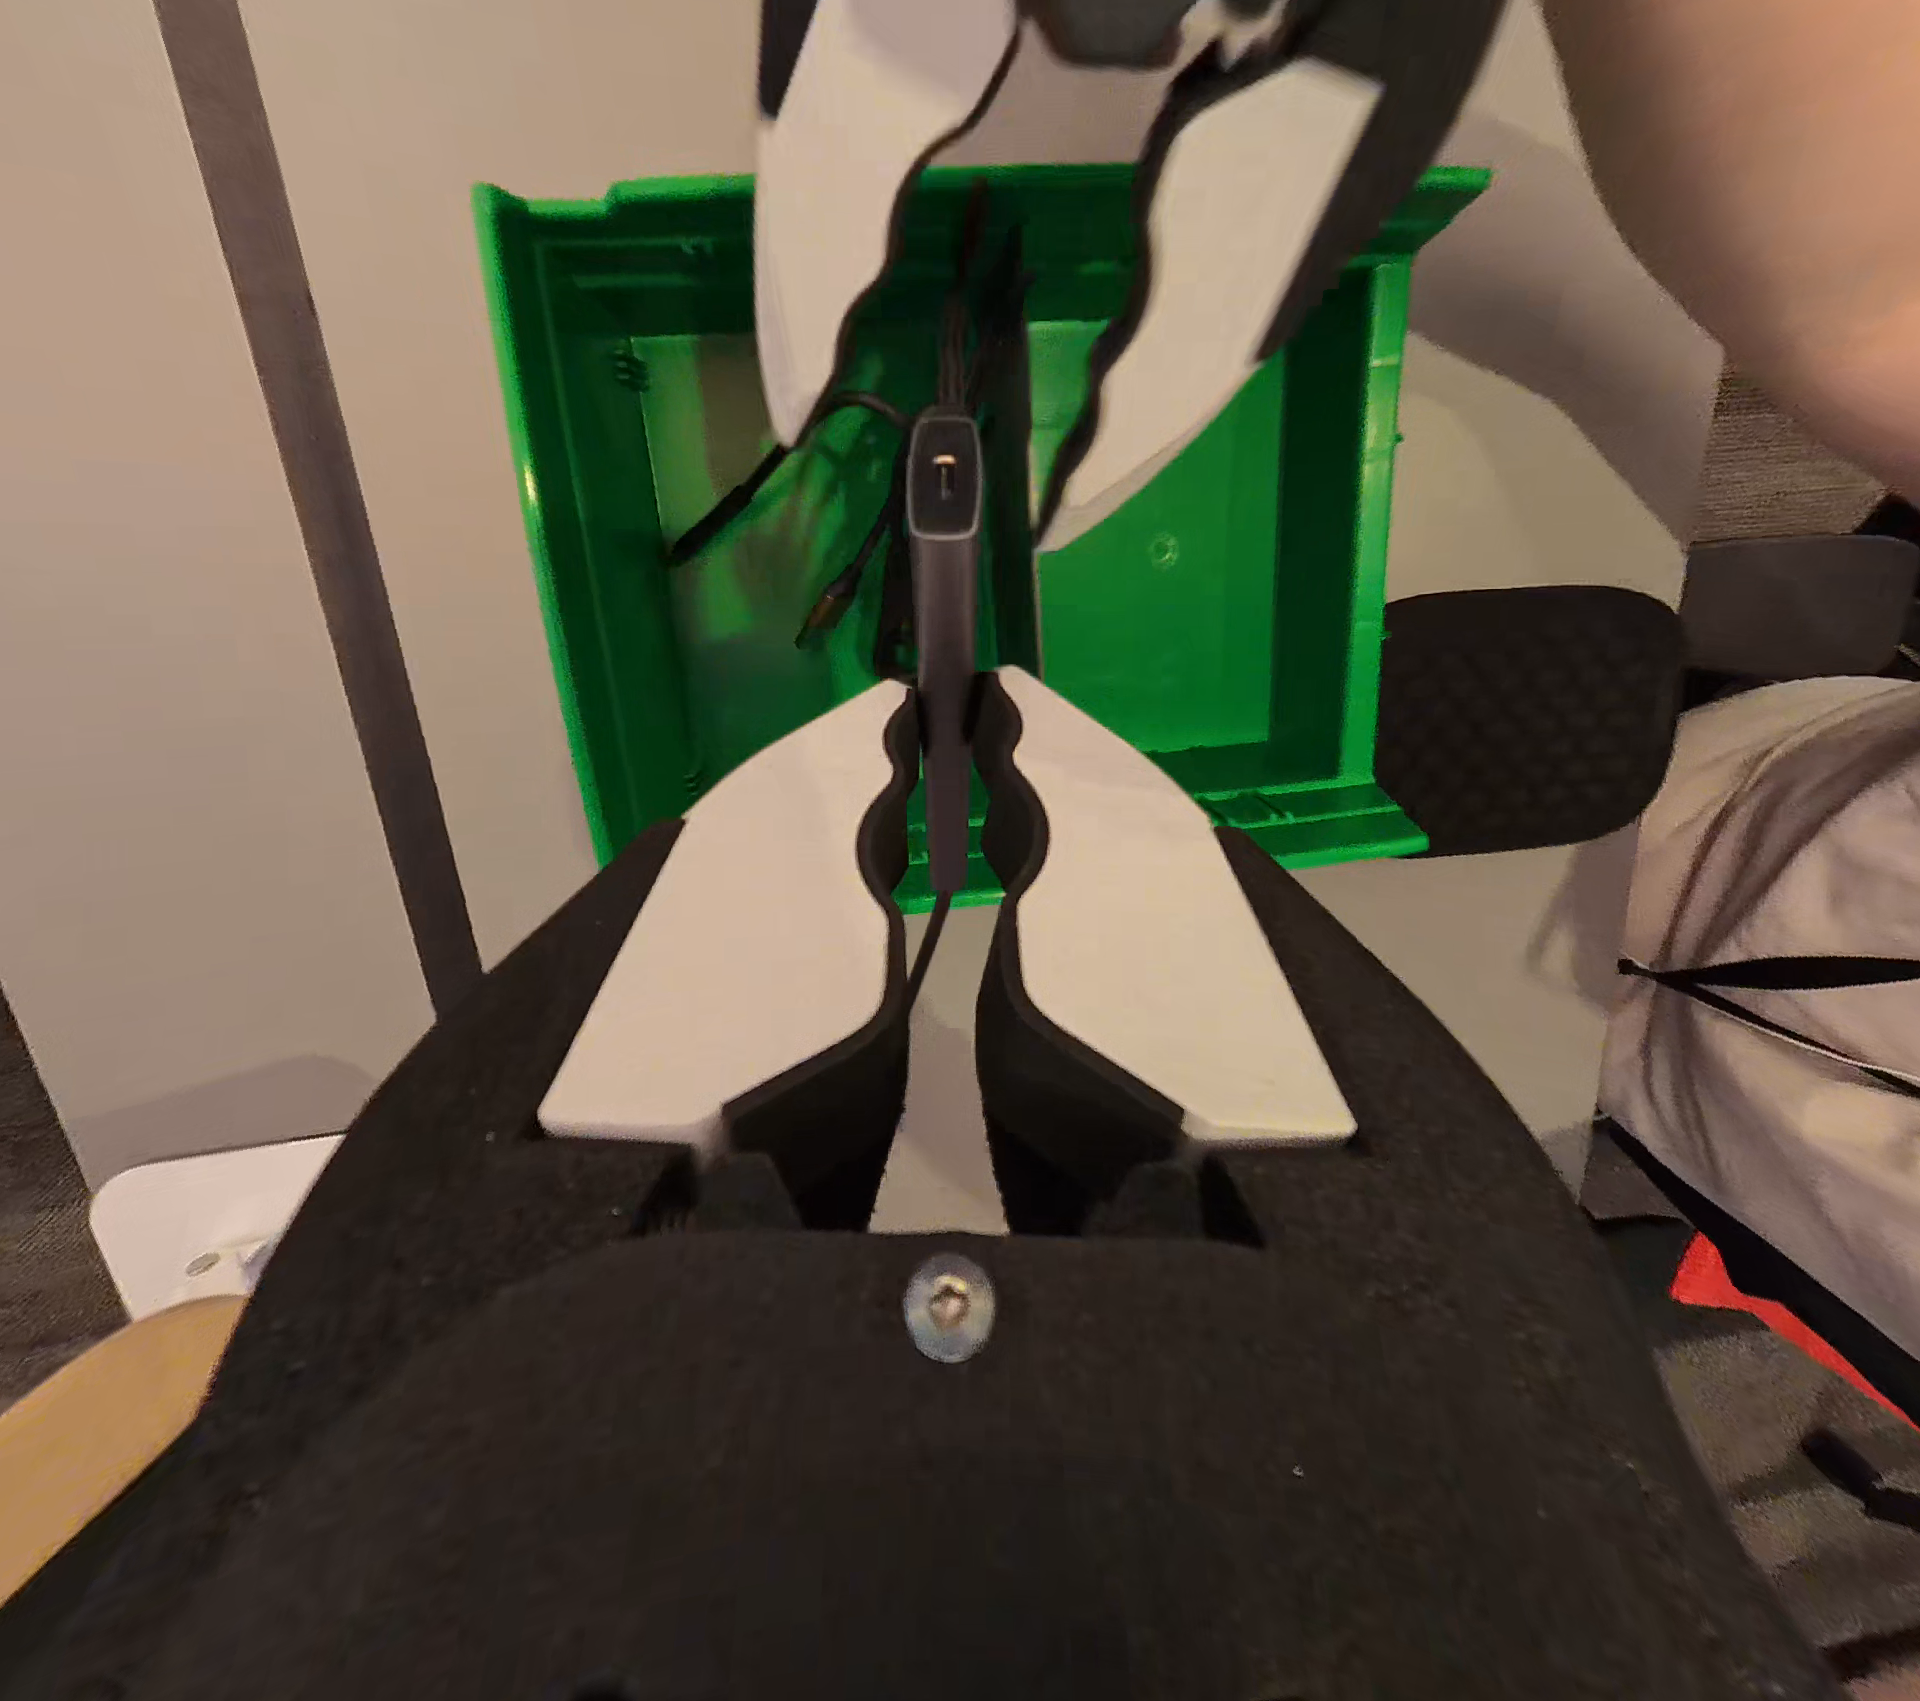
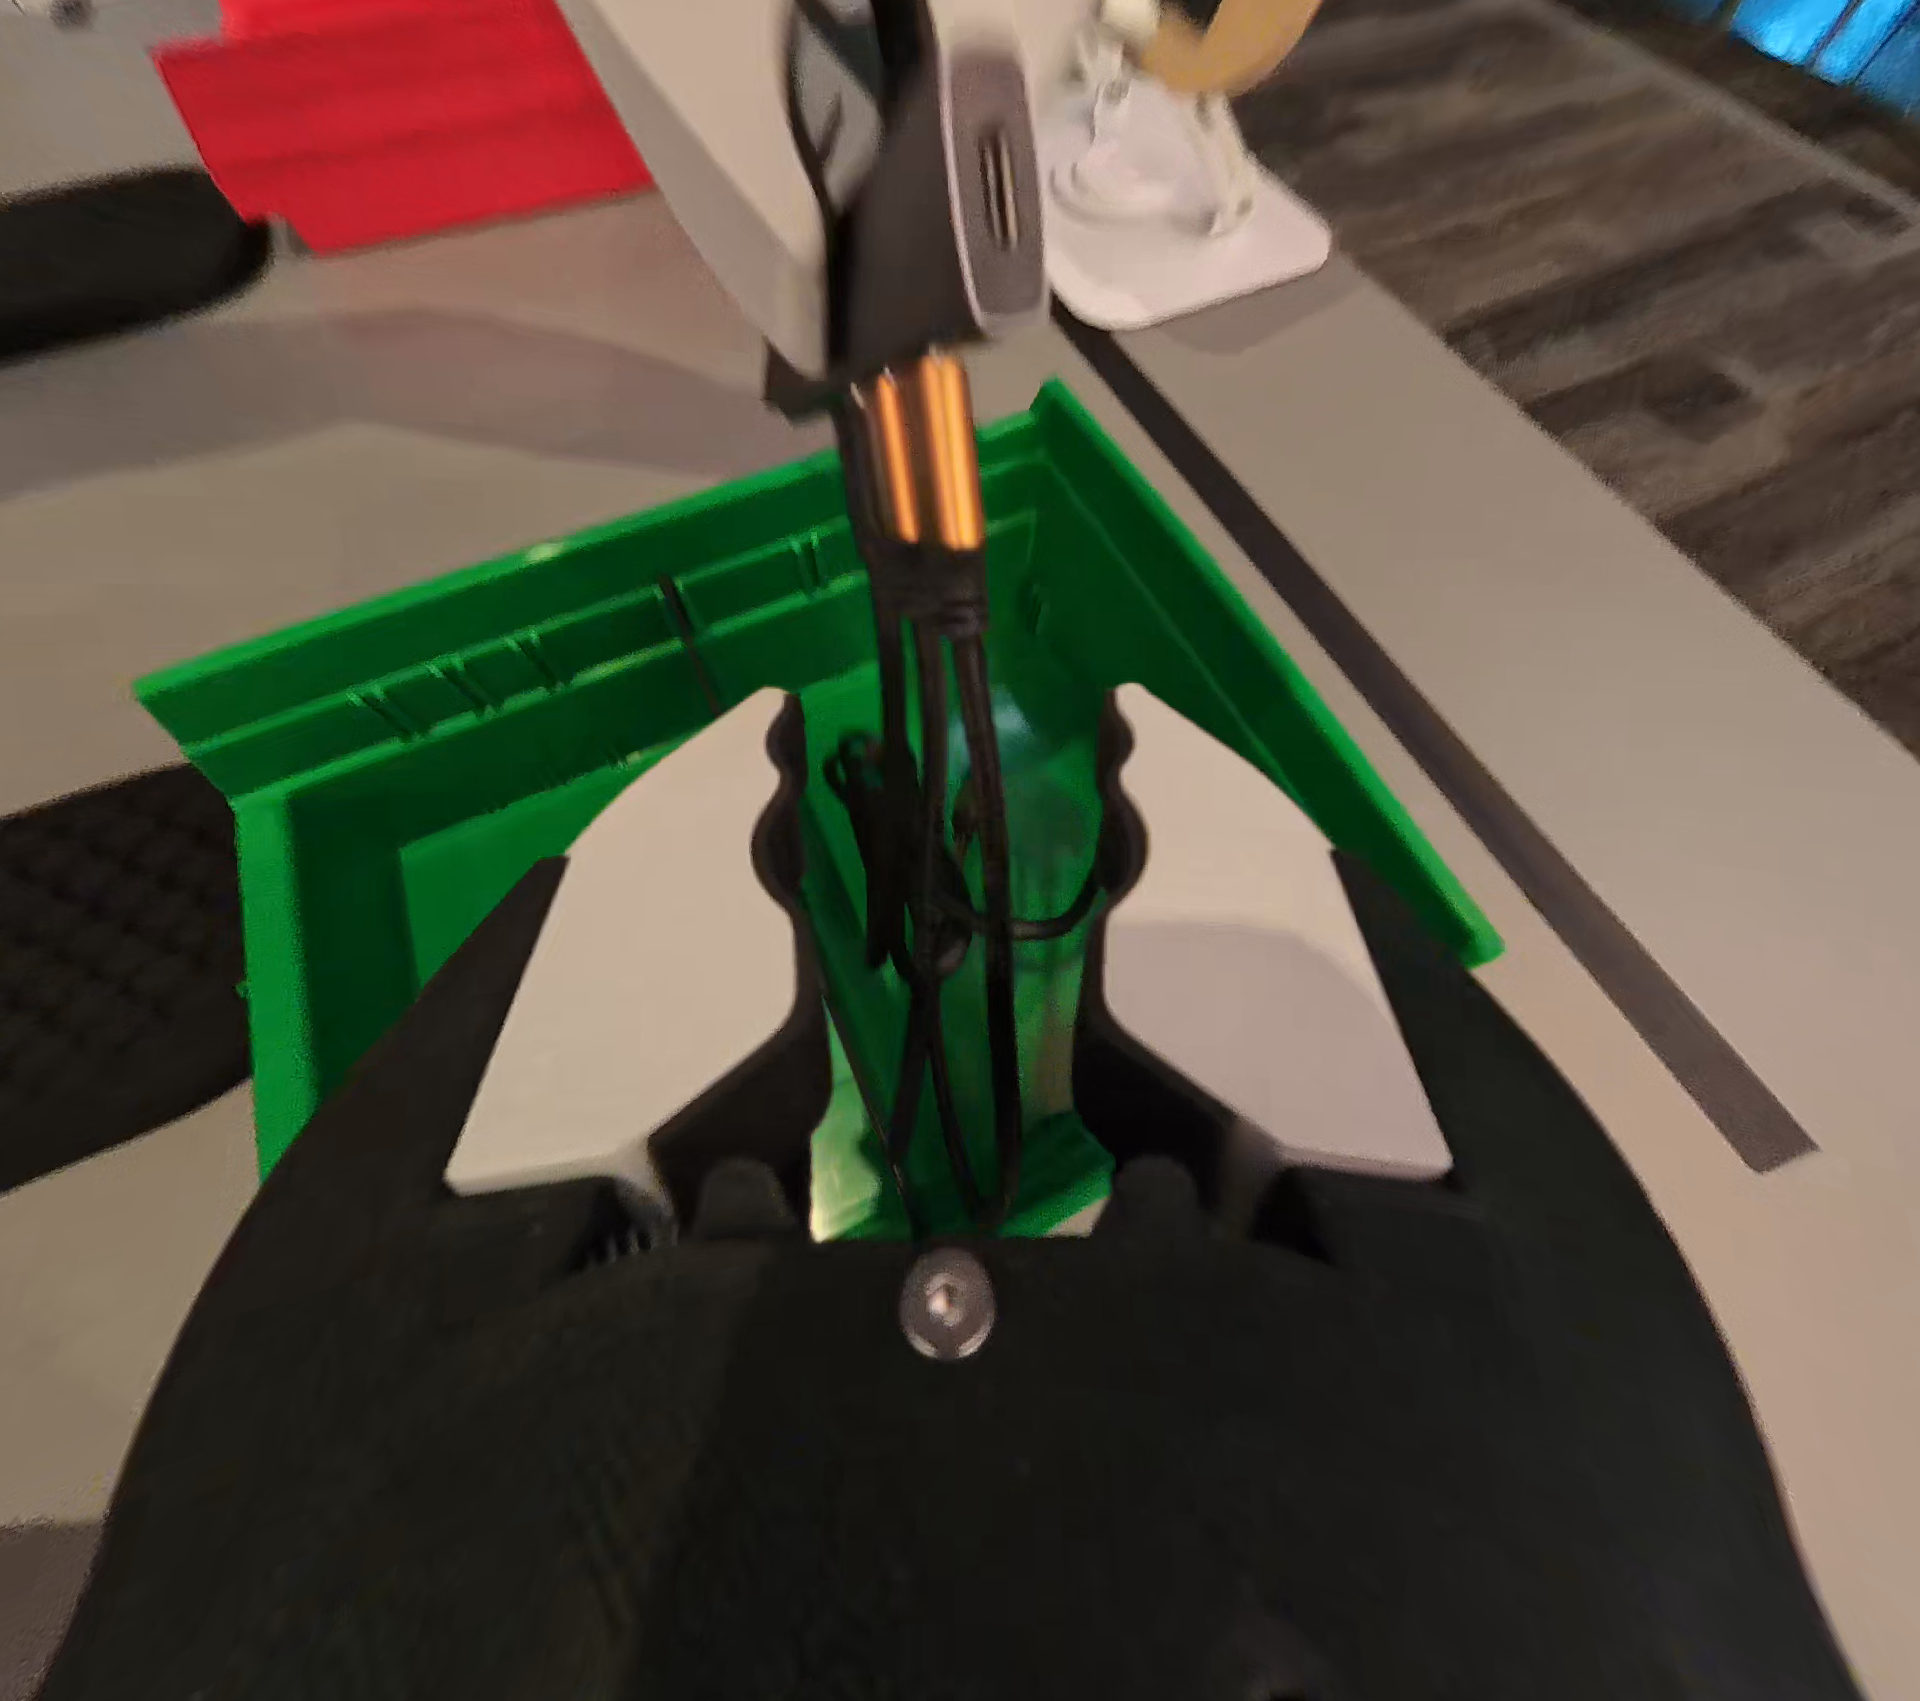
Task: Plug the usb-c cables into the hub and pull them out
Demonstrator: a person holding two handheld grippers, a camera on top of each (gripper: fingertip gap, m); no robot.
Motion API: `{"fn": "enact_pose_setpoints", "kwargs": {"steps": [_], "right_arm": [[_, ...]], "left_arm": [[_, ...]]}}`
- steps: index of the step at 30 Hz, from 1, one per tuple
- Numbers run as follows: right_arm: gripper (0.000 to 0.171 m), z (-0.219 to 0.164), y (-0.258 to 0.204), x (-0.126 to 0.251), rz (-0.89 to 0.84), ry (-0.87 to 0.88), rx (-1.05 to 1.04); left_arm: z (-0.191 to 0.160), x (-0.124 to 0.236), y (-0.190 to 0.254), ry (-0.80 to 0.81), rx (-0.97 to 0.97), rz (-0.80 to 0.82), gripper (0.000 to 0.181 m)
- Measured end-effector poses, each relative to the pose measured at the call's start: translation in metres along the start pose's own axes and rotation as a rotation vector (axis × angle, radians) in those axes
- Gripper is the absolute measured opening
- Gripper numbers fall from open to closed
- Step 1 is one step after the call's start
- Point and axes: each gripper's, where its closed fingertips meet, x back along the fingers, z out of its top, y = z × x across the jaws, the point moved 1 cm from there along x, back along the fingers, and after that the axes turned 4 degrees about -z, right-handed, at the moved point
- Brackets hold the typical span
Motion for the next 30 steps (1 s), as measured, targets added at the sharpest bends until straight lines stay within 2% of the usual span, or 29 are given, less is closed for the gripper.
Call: {"fn": "enact_pose_setpoints", "kwargs": {"steps": [5, 8, 11, 13, 15, 17, 19, 21, 24, 26, 30], "right_arm": [[0.056, 0.040, 0.008, 0.026, 0.006, 0.241, -0.081], [0.053, 0.053, 0.007, 0.021, 0.077, 0.238, -0.119], [0.042, 0.054, 0.004, 0.009, 0.155, 0.181, -0.149], [0.012, 0.051, -0.004, 0.003, 0.229, 0.135, -0.126], [0.011, 0.052, -0.005, 0.001, 0.244, 0.151, -0.098], [0.010, 0.053, -0.001, 0.000, 0.209, 0.176, -0.074], [0.010, 0.050, 0.000, 0.001, 0.212, 0.190, -0.085], [0.010, 0.049, 0.002, 0.002, 0.195, 0.210, -0.090], [0.010, 0.049, 0.001, 0.004, 0.191, 0.226, -0.077], [0.010, 0.049, -0.001, 0.004, 0.191, 0.227, -0.061], [0.010, 0.049, -0.003, 0.002, 0.192, 0.217, -0.065]], "left_arm": [[-0.003, -0.014, -0.006, -0.009, 0.009, -0.017, 0.009], [-0.006, -0.018, -0.006, -0.018, -0.007, -0.020, 0.009], [-0.005, -0.021, -0.004, 0.024, -0.019, -0.045, 0.009], [-0.006, -0.021, -0.004, 0.060, -0.029, -0.062, 0.009], [-0.008, -0.019, -0.004, 0.101, -0.026, -0.068, 0.009], [-0.007, -0.007, -0.010, 0.222, -0.032, -0.023, 0.011], [-0.011, 0.017, -0.017, 0.425, -0.004, 0.027, 0.013], [-0.026, 0.044, -0.009, 0.651, 0.048, -0.034, 0.011], [-0.076, 0.065, 0.018, 0.904, 0.188, -0.193, 0.025], [-0.110, 0.056, 0.030, 1.061, 0.305, -0.223, 0.025], [-0.161, -0.008, 0.011, 1.203, 0.597, -0.076, 0.018]]}}
